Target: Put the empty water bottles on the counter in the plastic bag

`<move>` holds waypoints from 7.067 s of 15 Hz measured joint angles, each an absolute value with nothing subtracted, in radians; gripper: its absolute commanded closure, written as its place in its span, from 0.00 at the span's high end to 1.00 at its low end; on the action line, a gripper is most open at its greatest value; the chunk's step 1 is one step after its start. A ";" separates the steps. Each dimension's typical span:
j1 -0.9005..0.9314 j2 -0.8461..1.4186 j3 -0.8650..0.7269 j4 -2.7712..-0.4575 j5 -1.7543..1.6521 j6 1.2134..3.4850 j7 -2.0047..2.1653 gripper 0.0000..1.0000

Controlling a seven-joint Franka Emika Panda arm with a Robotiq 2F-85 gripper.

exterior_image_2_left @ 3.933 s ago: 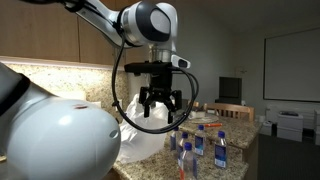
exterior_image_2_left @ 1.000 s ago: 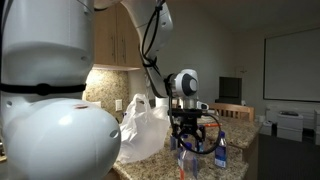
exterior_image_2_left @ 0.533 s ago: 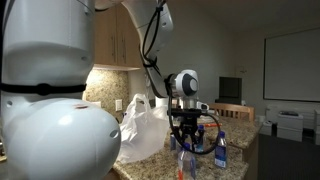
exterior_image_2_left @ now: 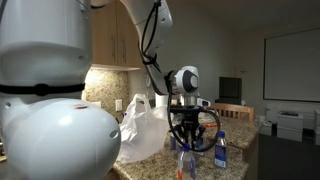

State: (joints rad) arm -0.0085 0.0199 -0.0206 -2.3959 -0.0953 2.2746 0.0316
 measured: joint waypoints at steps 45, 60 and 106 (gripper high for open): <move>0.108 -0.398 0.037 -2.130 0.201 1.859 -0.061 0.15; 0.174 0.044 0.184 -1.773 0.260 1.979 0.343 0.14; -0.043 0.123 -0.094 -1.896 -0.029 2.085 0.358 1.00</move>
State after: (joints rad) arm -0.0430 0.1226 -0.0943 -1.8964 -0.0287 2.0851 0.3580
